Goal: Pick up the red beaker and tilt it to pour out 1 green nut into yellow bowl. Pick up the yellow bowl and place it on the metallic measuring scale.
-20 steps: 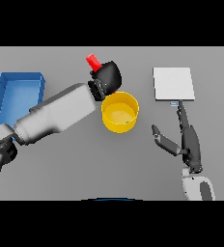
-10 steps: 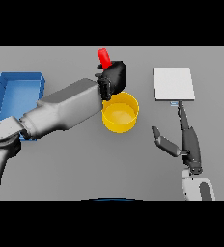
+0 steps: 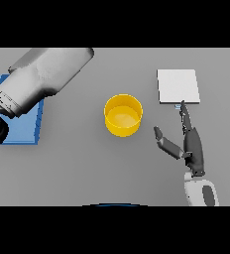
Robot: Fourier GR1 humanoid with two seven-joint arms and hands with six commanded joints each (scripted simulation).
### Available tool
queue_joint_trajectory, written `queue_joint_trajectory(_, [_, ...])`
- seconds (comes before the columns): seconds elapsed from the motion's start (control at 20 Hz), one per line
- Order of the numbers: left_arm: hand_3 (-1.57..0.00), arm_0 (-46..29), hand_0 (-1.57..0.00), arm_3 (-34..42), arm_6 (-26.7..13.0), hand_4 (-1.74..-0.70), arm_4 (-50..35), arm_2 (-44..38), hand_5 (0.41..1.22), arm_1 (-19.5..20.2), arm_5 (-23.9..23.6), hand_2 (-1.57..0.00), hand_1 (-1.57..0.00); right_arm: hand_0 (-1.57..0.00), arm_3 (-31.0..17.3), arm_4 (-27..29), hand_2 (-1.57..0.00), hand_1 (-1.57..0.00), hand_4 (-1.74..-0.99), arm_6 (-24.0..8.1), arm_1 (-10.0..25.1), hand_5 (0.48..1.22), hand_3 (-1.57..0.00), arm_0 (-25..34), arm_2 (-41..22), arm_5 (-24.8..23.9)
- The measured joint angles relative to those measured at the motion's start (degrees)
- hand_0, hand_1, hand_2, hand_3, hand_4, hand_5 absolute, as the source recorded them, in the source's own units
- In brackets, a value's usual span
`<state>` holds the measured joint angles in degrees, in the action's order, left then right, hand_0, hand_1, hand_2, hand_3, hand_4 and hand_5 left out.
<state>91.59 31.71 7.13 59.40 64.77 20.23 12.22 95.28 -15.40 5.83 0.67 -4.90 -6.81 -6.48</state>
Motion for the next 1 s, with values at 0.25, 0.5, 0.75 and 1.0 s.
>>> queue_joint_trajectory(0.25, [-1.36, 2.07, -1.57, -10.70, -6.10, -1.73, -12.97, -13.03, 1.221, 3.49, -0.88, -1.55, -1.57, 0.00, 0.52, 2.94, 0.00, 0.00, -1.209, -0.13, 0.68, 0.593, 0.00, -0.20, 0.87, 2.02])
queue_joint_trajectory(0.5, [-1.41, -3.51, -1.57, -15.66, -10.17, -1.74, -29.37, -26.17, 1.221, 9.93, -7.04, -1.56, -1.57, 0.00, -0.63, 2.68, 0.00, 0.00, -1.220, 2.04, 1.35, 0.587, 0.00, -0.46, 0.66, 2.61])
queue_joint_trajectory(0.75, [-1.43, -13.90, -1.57, -11.54, -14.92, -1.74, -42.49, -33.71, 1.221, 16.43, -14.81, -1.57, -1.57, 0.00, -1.35, 2.66, 0.00, 0.00, -1.217, 2.71, 2.41, 0.599, 0.00, 0.79, 1.22, 2.66])
queue_joint_trajectory(1.0, [-1.46, -29.61, -1.57, 3.29, -25.41, -1.74, -54.01, -37.84, 1.221, 21.27, -23.82, -1.57, -1.57, 0.00, -1.00, 1.79, 0.00, 0.00, -1.212, 2.11, 3.43, 0.641, 0.00, 0.75, 0.71, 3.19])
